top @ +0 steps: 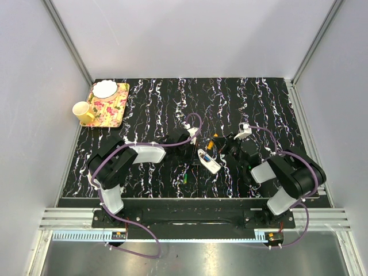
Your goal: Unload the batteries from the remote control
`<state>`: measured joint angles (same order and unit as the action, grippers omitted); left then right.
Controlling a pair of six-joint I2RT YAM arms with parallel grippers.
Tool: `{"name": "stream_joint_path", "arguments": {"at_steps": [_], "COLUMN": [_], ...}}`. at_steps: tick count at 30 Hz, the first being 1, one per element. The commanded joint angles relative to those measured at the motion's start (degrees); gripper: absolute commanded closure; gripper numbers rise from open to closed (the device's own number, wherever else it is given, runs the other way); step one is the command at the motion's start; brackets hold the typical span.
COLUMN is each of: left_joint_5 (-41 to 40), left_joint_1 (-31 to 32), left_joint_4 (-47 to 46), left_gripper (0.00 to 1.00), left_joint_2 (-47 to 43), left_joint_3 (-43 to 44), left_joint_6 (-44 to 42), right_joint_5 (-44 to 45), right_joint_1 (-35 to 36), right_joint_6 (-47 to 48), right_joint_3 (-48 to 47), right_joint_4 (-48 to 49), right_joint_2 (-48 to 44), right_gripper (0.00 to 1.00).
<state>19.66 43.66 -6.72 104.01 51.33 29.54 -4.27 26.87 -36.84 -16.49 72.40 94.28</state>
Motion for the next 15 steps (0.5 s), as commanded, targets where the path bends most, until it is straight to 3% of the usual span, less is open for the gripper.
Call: {"name": "stream_joint_path", "arguments": {"at_steps": [1,8,15], "left_joint_5": [-1.1,-1.3,-1.1], "left_joint_1": [0.4,0.4,0.4], "left_joint_4": [-0.6,-0.4,-0.1], "left_gripper": [1.0,1.0,1.0], "left_joint_2": [1.7,1.5,1.7], "left_joint_3": [1.5,1.5,2.0], "left_joint_6": [-0.7,-0.6,-0.6], "right_joint_5": [-4.5,-3.8,-2.8], "right_joint_1": [0.4,0.5,0.6], "right_joint_6": [2.5,14.4,17.5], "right_joint_3": [-3.2,-7.9,-8.7], "right_joint_4": [-6.6,-23.0,-27.5], "right_joint_2": [-6.1,-13.3,-16.5], "right_gripper": [1.0,1.0,1.0]}}
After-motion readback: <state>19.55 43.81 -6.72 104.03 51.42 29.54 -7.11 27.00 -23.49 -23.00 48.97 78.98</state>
